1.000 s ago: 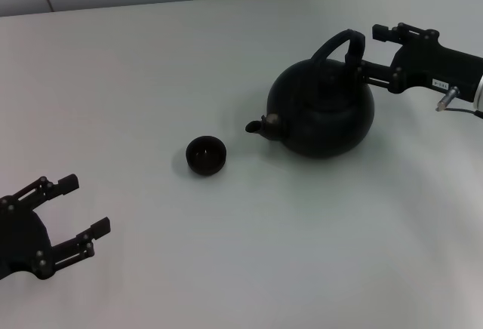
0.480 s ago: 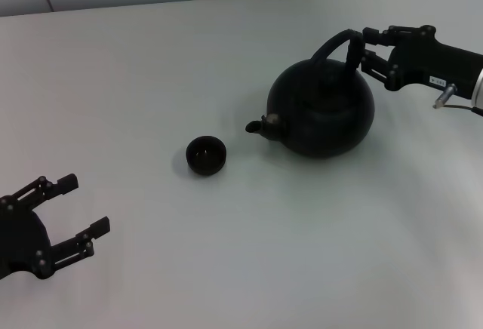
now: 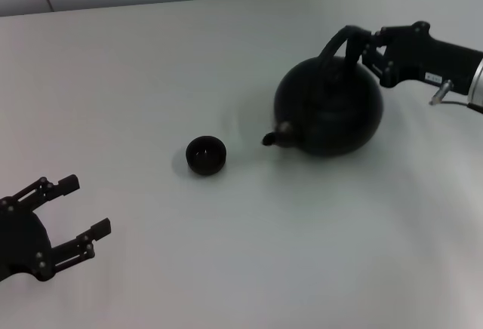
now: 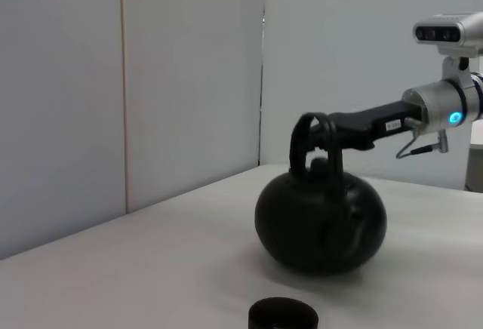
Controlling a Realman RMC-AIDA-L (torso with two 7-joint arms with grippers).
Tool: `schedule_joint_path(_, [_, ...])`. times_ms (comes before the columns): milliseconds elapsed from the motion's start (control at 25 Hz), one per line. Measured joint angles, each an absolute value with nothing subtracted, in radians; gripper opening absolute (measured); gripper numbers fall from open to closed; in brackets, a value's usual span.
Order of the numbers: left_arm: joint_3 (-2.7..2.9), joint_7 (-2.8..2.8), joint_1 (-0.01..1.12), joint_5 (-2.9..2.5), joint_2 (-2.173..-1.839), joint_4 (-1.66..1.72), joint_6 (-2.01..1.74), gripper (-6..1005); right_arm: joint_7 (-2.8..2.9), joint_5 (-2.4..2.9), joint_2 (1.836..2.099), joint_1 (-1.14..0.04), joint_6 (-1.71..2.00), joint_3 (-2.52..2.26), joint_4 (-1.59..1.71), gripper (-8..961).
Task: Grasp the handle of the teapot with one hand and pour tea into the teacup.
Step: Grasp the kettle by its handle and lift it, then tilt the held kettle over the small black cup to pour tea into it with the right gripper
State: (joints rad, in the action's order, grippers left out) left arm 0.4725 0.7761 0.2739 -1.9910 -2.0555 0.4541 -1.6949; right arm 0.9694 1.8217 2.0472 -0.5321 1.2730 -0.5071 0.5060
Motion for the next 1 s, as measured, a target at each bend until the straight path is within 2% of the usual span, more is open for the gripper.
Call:
schedule_joint_path(160, [0.473, 0.776, 0.272, -1.991, -2.056, 0.454, -1.698, 810, 0.986, 1.784, 2.050, -0.537, 1.276, -0.507, 0.518, 85])
schedule_joint_path(600, [0.480, 0.763, 0.271, -1.991, -2.059, 0.444, -1.699, 810, 1.044, 1.767, 2.062, -0.662, 1.177, -0.527, 0.518, 82])
schedule_joint_path(1000, [0.475, 0.762, 0.277, -1.991, -2.060, 0.443, -1.700, 810, 0.963, 1.765, 2.065, -0.713, 1.153, -0.609, 0.526, 81])
